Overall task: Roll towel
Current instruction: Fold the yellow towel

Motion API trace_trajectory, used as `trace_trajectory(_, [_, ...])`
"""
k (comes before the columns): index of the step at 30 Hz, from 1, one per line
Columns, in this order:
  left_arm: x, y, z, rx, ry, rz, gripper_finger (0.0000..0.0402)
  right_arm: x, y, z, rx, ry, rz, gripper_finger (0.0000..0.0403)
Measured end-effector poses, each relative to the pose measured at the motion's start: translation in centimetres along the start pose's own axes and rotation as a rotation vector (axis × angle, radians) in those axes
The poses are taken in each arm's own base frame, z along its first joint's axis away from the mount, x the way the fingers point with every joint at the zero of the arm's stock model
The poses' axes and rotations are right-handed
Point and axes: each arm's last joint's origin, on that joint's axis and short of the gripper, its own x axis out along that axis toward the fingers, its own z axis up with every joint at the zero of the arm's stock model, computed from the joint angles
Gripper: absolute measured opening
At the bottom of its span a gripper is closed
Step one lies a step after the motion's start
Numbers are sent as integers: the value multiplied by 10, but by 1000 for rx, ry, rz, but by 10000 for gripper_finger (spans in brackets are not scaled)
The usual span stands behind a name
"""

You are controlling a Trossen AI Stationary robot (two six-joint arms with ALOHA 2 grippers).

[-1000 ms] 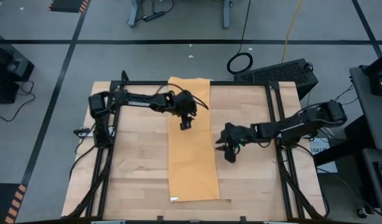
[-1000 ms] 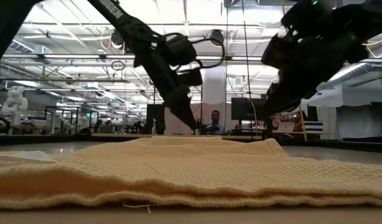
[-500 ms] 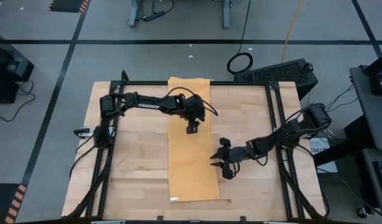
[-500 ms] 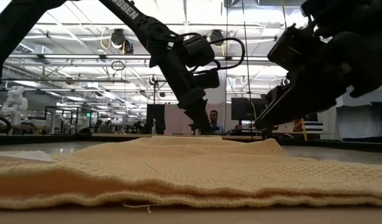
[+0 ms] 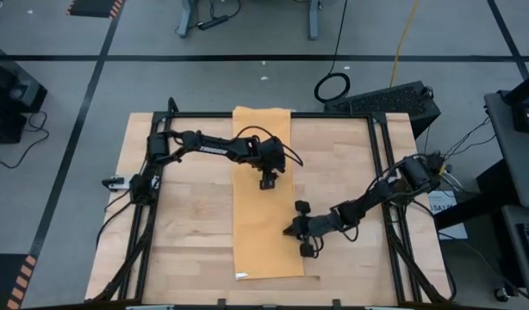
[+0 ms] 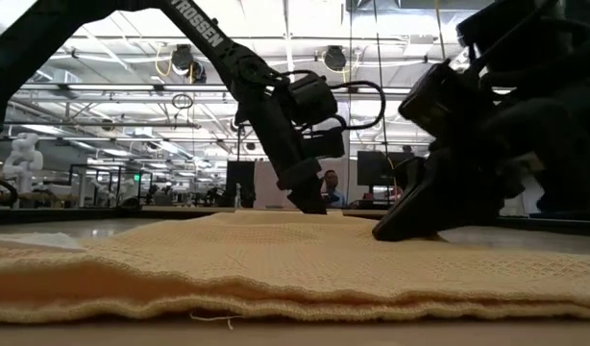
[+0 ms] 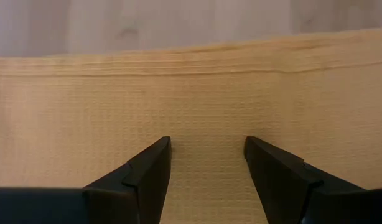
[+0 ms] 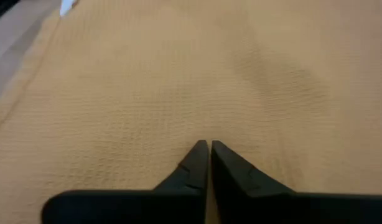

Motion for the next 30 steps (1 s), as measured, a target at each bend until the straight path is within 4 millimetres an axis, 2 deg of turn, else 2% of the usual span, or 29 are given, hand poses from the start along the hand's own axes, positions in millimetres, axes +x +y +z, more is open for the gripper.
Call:
trace_trajectory(12, [-1, -1, 5, -39, -18, 94, 214, 11, 6, -13, 56, 52, -14, 3])
trace_trajectory(14, [-6, -2, 5, -40, -11, 94, 214, 11, 7, -14, 54, 56, -15, 1])
trace_trajectory(17, [-26, -5, 14, -24, -47, 98, 214, 10, 10, -16, 53, 63, -9, 1])
trace_trajectory(20, [-45, -8, 23, 57, -93, 108, 214, 9, 12, -16, 48, 65, 0, 1])
trace_trajectory(22, [-49, -8, 26, 122, -111, 114, 214, 9, 13, -17, 47, 68, 6, 1])
trace_trajectory(25, [-49, -5, 25, 209, -123, 79, 214, 8, 13, -16, 47, 68, 14, 1])
trace_trajectory(30, [-29, -5, 15, 227, -63, 36, 214, 6, 14, -14, 21, 74, 21, 0])
